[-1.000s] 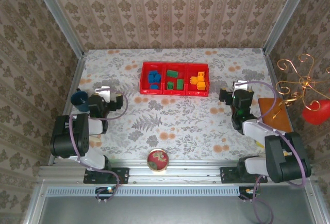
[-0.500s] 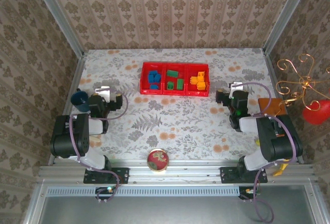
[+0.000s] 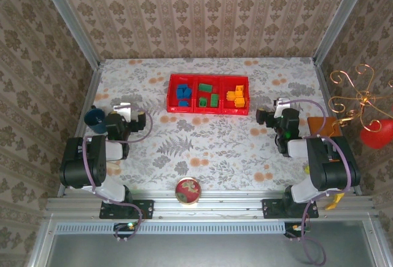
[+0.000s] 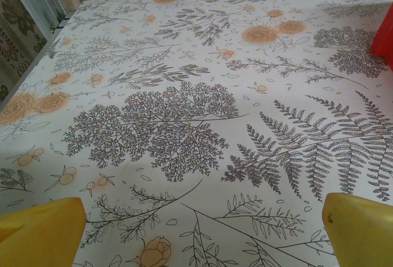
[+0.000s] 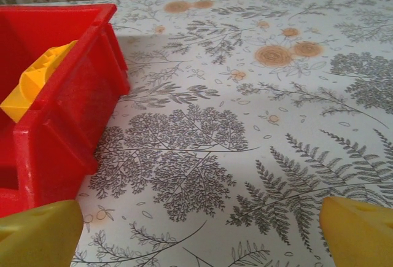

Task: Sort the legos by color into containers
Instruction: Reset both arms

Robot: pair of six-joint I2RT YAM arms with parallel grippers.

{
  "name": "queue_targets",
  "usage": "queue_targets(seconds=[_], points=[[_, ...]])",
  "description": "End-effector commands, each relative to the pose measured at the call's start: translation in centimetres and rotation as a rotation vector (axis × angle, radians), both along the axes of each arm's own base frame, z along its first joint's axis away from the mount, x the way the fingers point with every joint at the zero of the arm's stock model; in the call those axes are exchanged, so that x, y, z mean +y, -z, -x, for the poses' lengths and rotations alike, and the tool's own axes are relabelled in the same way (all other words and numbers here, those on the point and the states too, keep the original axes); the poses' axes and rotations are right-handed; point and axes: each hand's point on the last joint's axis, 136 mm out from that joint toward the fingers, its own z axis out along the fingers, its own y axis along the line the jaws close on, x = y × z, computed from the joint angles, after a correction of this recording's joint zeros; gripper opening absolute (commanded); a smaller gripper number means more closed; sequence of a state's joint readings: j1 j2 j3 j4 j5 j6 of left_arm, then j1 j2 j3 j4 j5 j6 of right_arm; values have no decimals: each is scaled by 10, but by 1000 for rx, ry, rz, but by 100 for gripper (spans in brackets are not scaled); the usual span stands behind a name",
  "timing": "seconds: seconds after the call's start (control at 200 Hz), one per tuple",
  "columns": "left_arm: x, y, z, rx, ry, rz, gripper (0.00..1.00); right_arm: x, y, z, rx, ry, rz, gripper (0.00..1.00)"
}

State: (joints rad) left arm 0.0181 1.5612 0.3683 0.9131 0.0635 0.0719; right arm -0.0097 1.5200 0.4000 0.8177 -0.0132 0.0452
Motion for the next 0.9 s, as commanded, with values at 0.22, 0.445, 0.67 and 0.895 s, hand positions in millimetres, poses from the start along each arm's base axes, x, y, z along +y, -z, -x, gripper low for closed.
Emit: queue_targets(seconds=[0.22, 0.445, 0.67, 0.895], points=[[-1, -13, -8, -37, -5, 14, 100, 4, -8, -5, -33, -29, 5, 100], [-2, -13, -8, -37, -4, 14, 100, 3, -8, -5, -33, -27, 6, 100], [-1, -13, -8, -37, -5, 13, 100, 4, -8, -6, -32, -29, 7, 100], [-1, -13, -8, -38, -4, 14, 100, 4, -8, -5, -33, -28, 6, 100]])
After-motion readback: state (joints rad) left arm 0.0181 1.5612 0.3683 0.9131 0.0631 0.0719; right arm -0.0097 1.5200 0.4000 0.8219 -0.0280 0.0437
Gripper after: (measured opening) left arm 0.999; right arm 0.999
